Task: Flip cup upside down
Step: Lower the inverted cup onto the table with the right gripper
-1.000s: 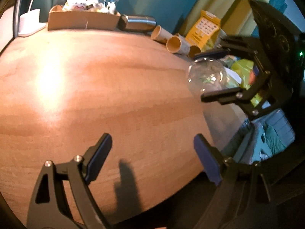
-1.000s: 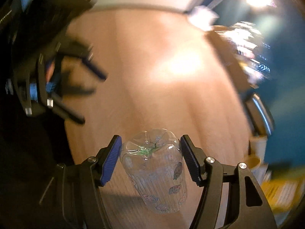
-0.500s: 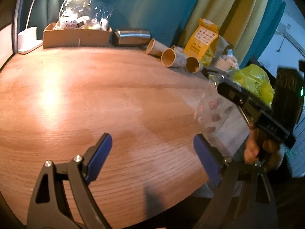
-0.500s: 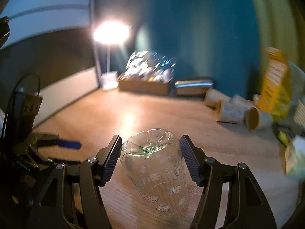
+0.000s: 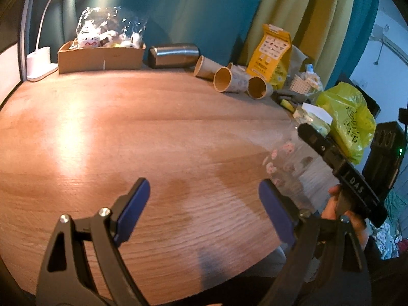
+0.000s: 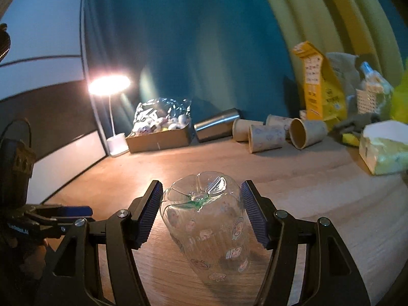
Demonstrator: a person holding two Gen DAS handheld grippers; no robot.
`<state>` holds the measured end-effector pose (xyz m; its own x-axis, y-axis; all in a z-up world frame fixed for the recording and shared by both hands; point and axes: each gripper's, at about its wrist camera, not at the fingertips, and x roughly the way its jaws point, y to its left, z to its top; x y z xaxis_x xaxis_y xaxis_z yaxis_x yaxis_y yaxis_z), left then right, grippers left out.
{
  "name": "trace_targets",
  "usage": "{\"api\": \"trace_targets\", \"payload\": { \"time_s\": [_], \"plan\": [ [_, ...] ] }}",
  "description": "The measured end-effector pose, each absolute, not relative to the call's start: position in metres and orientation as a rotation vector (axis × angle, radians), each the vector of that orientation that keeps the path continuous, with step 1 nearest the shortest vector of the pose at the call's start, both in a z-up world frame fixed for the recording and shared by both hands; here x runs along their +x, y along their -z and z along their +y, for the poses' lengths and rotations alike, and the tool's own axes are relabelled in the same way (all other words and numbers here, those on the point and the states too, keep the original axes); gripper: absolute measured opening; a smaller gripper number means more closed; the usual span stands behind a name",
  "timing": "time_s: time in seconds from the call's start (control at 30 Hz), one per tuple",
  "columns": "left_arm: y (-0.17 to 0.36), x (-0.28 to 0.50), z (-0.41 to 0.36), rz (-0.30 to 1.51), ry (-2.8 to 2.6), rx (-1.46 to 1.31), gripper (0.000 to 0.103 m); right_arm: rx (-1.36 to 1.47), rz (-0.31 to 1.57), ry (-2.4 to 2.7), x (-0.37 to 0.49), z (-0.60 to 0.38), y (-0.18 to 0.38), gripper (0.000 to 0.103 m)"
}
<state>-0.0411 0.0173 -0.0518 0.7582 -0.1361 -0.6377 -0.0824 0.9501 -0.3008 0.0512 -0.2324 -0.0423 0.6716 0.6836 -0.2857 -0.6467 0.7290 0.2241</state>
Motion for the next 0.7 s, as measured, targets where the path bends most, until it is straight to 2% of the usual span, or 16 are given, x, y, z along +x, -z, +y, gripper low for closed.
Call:
{"api": "trace_targets", "payload": {
  "time_s": [0.37, 0.43, 0.7],
  "plan": [
    [0.052, -0.045, 0.016, 0.678, 0.003, -0.285, 0.089, 0.114, 0.352, -0.729, 0.048, -0.236, 0.044, 0.069],
    [0.051, -0.046, 0.016, 0.677, -0.003, -0.284, 0.089, 0.109, 0.363, -0.723, 0.049, -0.235, 0.044, 0.079],
    [0.042, -0.055, 0.015, 0.641, -0.026, -0.263, 0.089, 0.059, 0.365, -0.653, 0.034, -0.232, 0.024, 0.083]
  ]
}}
